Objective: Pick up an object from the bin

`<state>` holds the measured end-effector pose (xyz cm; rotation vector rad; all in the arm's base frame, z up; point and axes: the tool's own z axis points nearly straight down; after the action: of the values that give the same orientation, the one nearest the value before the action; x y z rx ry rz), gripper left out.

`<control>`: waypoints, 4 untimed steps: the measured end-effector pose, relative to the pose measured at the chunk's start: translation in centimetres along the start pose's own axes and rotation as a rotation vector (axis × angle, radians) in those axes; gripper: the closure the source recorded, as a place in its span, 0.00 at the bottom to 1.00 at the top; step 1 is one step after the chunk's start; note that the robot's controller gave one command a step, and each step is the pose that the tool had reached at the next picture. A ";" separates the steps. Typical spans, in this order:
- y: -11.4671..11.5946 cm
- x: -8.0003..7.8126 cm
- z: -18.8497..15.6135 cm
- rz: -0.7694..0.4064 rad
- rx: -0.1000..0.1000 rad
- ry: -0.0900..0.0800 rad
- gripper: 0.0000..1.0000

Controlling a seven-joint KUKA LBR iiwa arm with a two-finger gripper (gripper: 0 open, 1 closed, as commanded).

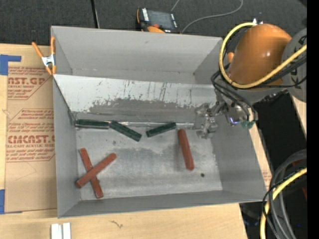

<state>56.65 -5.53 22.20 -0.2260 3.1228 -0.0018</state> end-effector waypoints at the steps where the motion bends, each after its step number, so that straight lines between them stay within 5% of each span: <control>1: 0.0 0.1 0.5 0.001 -0.002 0.007 0.00; 2: -2.5 2.7 12.0 -0.371 -0.006 0.014 0.00; 3: -2.7 2.6 15.3 -0.967 -0.009 0.009 0.00; 4: 2.7 -3.1 10.0 -1.121 -0.007 -0.001 0.00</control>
Offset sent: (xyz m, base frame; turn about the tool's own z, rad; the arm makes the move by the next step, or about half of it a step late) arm 0.0000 0.0000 0.0000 0.0000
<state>59.43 -2.41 12.18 -1.8529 2.5265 -0.0004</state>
